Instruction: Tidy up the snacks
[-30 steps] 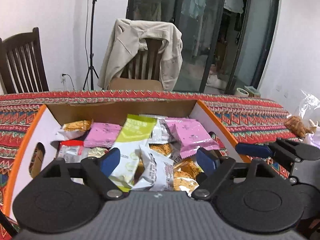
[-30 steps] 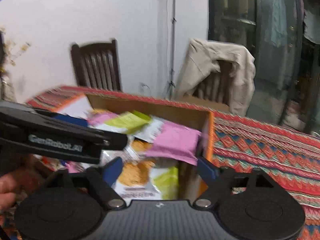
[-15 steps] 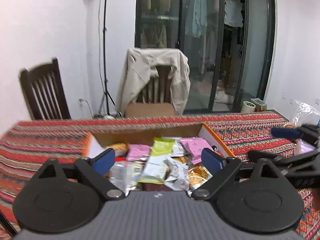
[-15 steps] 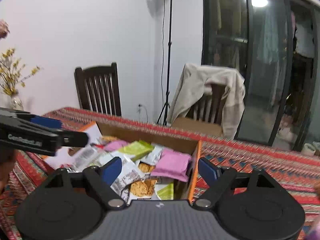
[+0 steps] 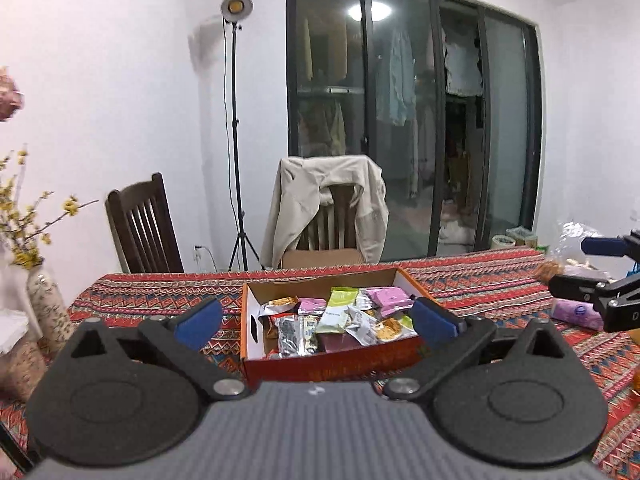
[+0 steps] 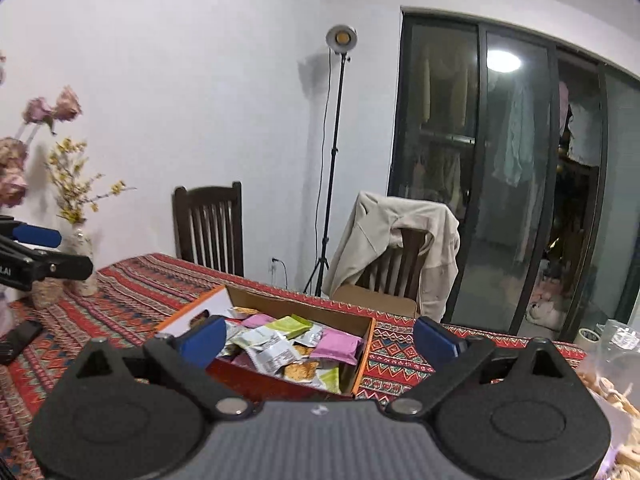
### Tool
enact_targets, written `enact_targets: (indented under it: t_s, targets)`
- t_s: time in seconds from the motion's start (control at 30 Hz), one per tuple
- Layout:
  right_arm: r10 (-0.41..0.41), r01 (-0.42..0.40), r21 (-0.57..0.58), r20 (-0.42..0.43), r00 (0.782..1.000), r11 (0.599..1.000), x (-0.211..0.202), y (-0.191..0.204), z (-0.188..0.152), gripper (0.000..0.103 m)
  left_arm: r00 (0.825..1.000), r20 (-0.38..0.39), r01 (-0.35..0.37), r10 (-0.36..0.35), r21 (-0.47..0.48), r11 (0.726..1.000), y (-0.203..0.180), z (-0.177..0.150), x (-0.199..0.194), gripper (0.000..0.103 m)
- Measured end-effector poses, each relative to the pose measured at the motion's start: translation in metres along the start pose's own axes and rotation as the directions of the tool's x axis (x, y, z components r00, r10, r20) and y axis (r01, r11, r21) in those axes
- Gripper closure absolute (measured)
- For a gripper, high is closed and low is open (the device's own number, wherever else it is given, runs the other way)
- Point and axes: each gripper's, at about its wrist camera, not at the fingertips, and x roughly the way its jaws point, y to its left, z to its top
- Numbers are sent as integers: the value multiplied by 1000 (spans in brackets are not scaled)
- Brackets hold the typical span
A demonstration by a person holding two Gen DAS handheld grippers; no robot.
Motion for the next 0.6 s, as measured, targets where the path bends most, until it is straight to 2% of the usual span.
enact_targets:
  t_s: [0.27,0.43,0.6]
  targets:
    - [0,-3,25,104,995,1000,-94,28,-39,3,996,89,-25,22,28,999,-15,-47,-91,0]
    - [-12,6,35,191,981,999,-162,46,-67,0,988,154,-31,29,11,999,-20,-95,-156,0]
    - [-10,5,22,217,976,1000,-220,70,-99,0,978,202,-51,54,-16,999,-14,-148,-215,0]
